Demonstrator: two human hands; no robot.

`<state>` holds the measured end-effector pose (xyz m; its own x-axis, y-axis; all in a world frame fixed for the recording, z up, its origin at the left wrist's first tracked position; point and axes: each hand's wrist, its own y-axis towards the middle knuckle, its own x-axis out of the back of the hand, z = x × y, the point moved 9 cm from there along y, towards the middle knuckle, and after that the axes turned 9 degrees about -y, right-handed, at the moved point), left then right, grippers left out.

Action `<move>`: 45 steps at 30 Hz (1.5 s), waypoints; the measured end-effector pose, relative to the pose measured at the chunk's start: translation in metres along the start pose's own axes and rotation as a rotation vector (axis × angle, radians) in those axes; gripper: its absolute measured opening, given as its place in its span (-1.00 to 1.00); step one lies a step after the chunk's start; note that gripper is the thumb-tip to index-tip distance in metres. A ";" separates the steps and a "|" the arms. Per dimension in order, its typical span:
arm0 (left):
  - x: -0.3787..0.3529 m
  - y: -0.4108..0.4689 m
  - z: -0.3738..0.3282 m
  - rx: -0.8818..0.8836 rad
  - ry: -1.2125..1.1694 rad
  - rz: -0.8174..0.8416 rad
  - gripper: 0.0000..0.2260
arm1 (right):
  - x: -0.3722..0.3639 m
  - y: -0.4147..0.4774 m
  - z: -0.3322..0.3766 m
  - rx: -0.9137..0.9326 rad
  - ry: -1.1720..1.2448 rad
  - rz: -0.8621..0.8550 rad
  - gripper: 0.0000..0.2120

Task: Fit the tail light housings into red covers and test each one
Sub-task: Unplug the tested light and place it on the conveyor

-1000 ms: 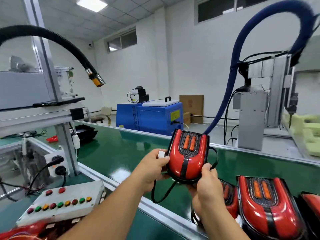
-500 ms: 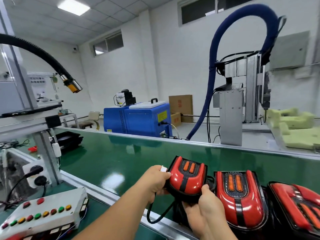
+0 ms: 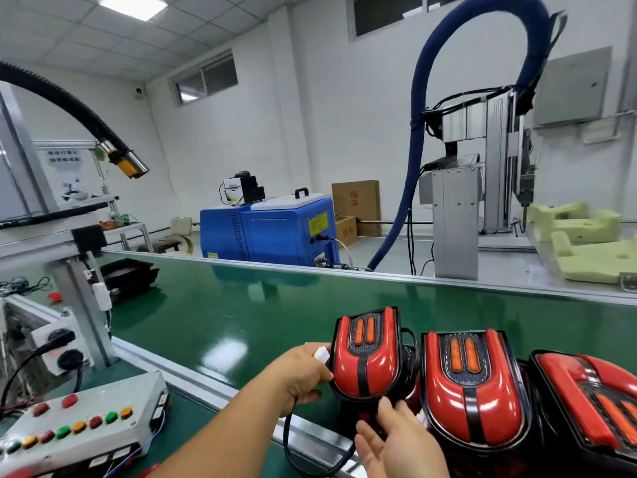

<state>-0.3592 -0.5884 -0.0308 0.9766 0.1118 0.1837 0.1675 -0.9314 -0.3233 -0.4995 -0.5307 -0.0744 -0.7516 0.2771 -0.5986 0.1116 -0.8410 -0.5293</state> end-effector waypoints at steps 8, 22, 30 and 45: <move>-0.008 0.010 -0.018 -0.028 -0.019 0.168 -0.50 | 0.014 -0.016 0.012 0.287 -0.232 0.085 -0.39; -0.031 0.029 -0.024 -0.055 0.169 0.123 -0.72 | 0.022 -0.012 0.019 0.384 -0.195 0.018 -0.31; -0.010 0.034 -0.029 -0.126 0.114 0.017 -0.69 | 0.027 -0.031 0.028 0.443 -0.200 -0.155 -0.28; 0.127 -0.124 0.028 -0.309 -0.154 -0.348 -0.85 | -0.090 -0.042 -0.067 0.503 -0.491 0.209 -0.83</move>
<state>-0.2521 -0.4490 0.0067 0.8824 0.4627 0.0852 0.4621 -0.8864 0.0278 -0.3935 -0.4888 -0.0385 -0.9651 -0.0533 -0.2564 0.0612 -0.9979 -0.0228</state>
